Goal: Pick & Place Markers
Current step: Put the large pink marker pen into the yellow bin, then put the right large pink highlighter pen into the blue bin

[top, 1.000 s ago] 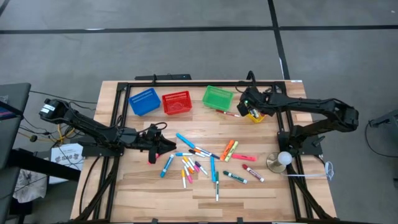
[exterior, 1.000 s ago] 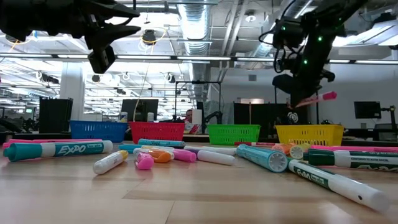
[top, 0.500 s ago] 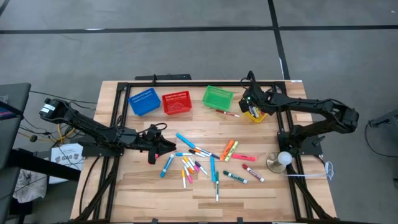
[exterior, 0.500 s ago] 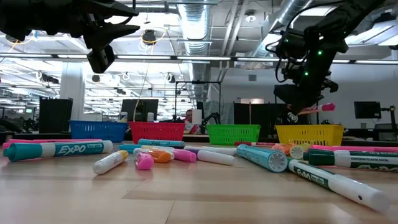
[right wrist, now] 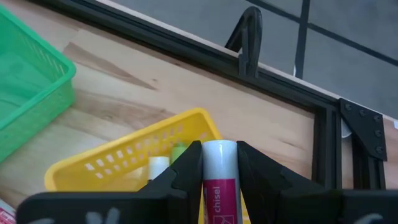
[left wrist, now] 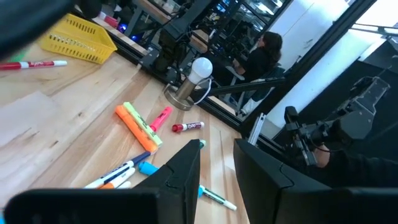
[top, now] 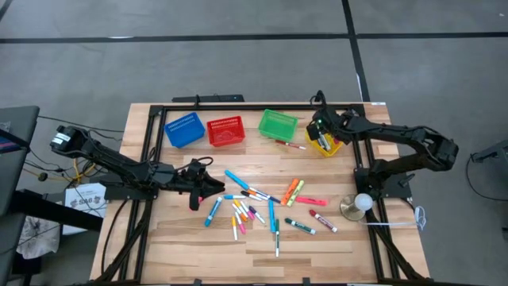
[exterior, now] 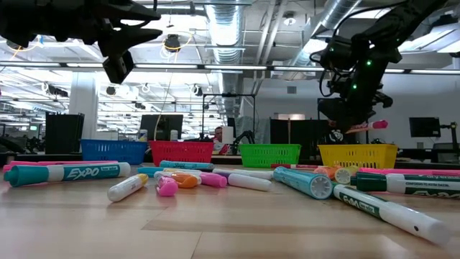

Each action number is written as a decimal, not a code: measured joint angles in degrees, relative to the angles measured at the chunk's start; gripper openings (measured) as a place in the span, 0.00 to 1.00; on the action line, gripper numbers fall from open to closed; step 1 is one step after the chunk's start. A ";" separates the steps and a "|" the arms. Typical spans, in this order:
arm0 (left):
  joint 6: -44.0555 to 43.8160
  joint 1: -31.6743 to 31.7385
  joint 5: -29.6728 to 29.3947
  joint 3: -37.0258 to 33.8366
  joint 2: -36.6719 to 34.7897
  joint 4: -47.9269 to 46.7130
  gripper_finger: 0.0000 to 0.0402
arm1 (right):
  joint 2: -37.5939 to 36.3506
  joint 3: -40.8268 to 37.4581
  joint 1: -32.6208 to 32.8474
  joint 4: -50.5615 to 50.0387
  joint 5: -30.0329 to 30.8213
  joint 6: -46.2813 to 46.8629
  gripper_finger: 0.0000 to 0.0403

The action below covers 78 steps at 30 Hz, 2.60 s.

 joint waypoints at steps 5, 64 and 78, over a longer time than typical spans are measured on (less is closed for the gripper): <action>0.00 0.04 -1.32 0.00 -0.01 0.01 0.24 | 0.00 0.00 -0.23 -0.03 -0.13 0.09 0.20; 0.14 -0.14 -1.96 0.00 0.00 0.00 0.24 | 0.02 0.02 -0.19 -0.09 -1.54 -0.54 0.44; 0.24 -0.13 -1.96 0.00 0.00 0.00 0.24 | 0.02 0.02 -0.19 0.44 -1.54 0.59 0.50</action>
